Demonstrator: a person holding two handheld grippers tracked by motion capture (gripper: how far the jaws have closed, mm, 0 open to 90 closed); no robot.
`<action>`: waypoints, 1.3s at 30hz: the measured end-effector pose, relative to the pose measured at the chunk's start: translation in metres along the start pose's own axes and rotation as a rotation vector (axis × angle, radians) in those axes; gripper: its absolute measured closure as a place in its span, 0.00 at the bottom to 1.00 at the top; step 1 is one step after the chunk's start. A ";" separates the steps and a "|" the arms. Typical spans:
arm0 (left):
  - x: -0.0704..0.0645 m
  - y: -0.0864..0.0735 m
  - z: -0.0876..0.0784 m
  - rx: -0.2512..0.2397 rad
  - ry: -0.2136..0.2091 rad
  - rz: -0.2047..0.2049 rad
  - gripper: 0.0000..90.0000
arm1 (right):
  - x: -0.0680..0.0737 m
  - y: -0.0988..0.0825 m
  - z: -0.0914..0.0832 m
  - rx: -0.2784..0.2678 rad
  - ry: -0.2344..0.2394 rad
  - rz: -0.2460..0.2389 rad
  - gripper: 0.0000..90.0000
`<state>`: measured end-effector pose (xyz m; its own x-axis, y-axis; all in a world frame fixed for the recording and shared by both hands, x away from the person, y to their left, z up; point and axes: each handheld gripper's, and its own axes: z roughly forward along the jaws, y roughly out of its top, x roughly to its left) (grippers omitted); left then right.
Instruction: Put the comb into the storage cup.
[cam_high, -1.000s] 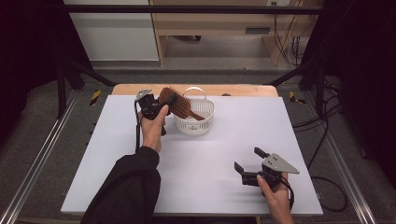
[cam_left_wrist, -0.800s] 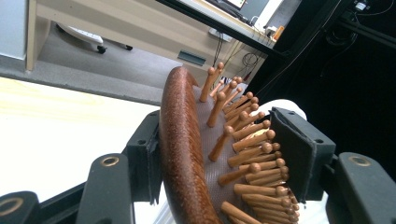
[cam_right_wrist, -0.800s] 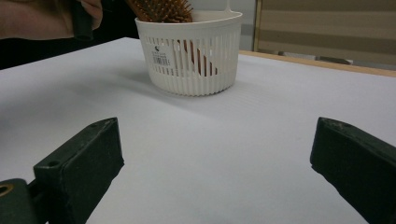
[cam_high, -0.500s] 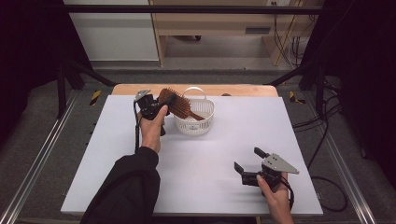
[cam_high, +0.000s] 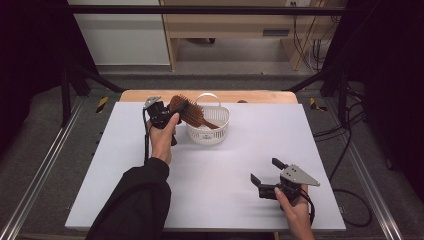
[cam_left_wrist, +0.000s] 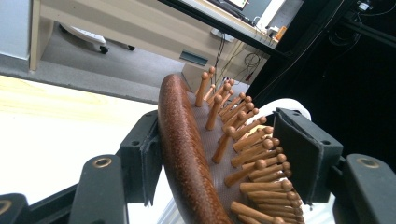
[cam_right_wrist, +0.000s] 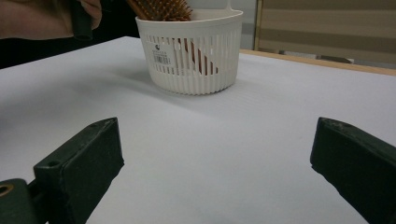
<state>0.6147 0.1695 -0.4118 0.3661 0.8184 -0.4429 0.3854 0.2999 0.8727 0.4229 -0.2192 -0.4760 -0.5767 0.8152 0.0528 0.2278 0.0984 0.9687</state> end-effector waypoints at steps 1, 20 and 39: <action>0.000 0.000 0.000 0.000 0.001 0.000 0.38 | 0.000 0.000 0.000 0.000 -0.001 0.002 0.03; 0.006 0.001 -0.007 -0.019 0.005 -0.003 0.23 | 0.000 0.000 0.001 0.002 0.002 0.000 0.03; 0.007 0.003 -0.013 -0.033 0.008 0.031 0.13 | 0.002 -0.001 0.002 0.013 0.008 -0.001 0.03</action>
<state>0.6072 0.1824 -0.4090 0.3701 0.8315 -0.4142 0.3461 0.2904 0.8921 0.4237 -0.2167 -0.4774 -0.5833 0.8105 0.0539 0.2373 0.1065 0.9656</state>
